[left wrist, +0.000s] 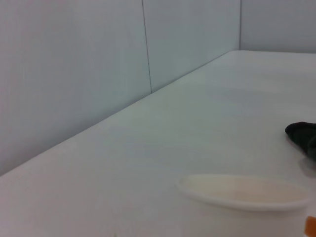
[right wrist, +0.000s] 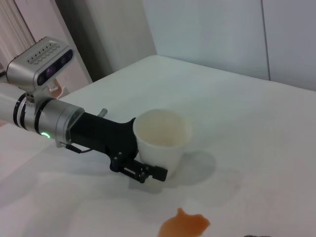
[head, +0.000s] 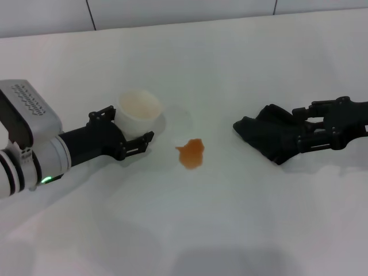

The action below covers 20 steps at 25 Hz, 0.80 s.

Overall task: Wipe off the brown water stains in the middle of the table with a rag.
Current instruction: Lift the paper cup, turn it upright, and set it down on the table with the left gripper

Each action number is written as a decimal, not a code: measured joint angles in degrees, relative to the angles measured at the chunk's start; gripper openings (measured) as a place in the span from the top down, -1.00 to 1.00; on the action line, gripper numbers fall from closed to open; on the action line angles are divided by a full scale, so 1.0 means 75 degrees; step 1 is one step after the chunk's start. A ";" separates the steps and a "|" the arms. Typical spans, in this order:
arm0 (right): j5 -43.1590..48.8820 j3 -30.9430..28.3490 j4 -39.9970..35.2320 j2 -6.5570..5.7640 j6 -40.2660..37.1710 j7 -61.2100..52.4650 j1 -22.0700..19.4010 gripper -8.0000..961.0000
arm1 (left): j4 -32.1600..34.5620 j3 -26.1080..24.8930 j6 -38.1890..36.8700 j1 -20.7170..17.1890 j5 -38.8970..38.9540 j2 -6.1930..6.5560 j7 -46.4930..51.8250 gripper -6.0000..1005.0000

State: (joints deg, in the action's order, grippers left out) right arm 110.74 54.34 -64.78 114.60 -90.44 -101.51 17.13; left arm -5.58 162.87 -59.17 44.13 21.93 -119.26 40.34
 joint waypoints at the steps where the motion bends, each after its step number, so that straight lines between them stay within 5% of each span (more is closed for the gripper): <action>1: 0.0000 -0.0003 0.0001 0.0000 -0.0002 0.0000 0.0001 -0.68 | 0.0000 -0.0001 -0.0004 -0.0026 0.0000 0.0000 -0.0001 -0.40; 12: 0.0008 -0.0003 -0.0014 0.0012 -0.0011 0.0000 0.0002 -0.67 | -0.0087 -0.0001 -0.0280 -0.0241 0.0127 0.0015 -0.0006 -0.75; 20: 0.0012 0.0006 -0.0034 0.0013 -0.0012 0.0000 0.0002 -0.67 | -0.0123 0.0008 -0.0361 -0.0363 0.0127 0.0035 -0.0020 -0.74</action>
State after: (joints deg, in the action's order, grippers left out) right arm 110.83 54.38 -65.03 114.70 -90.53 -101.51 17.14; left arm -6.51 162.93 -61.87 41.41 22.88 -119.00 40.19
